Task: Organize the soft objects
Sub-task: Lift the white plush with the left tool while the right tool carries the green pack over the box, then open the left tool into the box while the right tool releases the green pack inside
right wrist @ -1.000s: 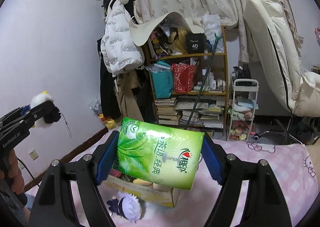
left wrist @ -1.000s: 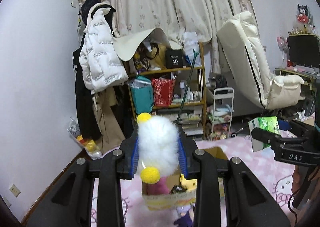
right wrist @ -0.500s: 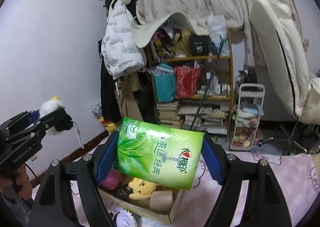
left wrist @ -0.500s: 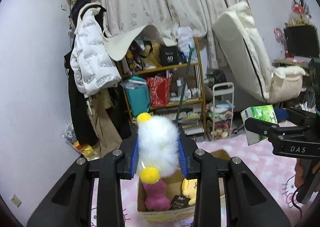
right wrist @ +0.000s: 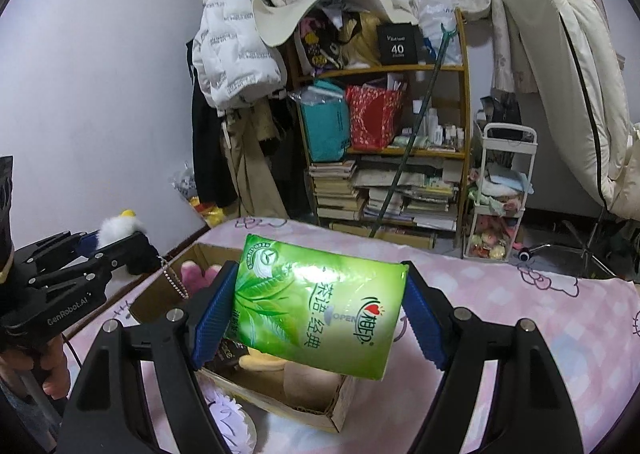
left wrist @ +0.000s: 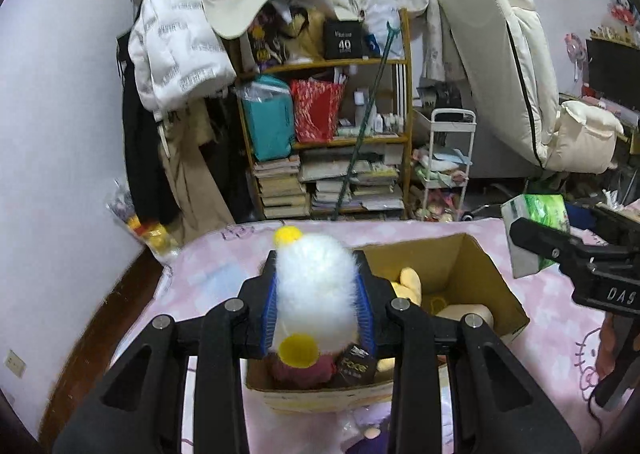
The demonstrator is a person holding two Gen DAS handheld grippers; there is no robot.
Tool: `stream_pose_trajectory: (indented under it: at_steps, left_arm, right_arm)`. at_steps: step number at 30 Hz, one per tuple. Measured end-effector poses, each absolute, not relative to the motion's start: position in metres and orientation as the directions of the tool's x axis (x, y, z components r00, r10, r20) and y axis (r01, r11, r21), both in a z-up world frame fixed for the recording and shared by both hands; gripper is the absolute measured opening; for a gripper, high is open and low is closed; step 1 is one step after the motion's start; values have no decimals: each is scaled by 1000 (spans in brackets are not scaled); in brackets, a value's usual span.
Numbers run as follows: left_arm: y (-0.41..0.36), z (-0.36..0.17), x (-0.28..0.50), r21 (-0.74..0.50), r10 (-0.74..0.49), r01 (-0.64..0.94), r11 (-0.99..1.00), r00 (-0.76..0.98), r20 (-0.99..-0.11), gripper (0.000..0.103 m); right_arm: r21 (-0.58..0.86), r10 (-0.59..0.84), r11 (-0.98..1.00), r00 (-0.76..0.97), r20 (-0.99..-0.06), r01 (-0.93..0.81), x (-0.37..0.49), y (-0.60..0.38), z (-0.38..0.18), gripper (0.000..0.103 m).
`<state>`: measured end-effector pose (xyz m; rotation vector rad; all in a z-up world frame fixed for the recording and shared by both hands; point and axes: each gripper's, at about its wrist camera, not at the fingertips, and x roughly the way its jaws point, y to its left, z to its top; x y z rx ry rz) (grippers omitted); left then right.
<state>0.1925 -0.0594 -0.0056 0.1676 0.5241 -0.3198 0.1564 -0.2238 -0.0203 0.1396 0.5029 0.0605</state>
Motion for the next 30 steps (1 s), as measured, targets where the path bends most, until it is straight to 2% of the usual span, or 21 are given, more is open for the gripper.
stream_pose_trajectory:
  at_steps: [12, 30]
  left_arm:
    - [-62, -44, 208, 76, -227, 337, 938, 767, -599, 33]
    - [-59, -50, 211, 57, -234, 344, 937, 742, -627, 35]
  right_arm:
    - [149, 116, 988, 838, -533, -42, 166, -215, -46, 83]
    - [137, 87, 991, 814, -574, -10, 172, -211, -62, 83]
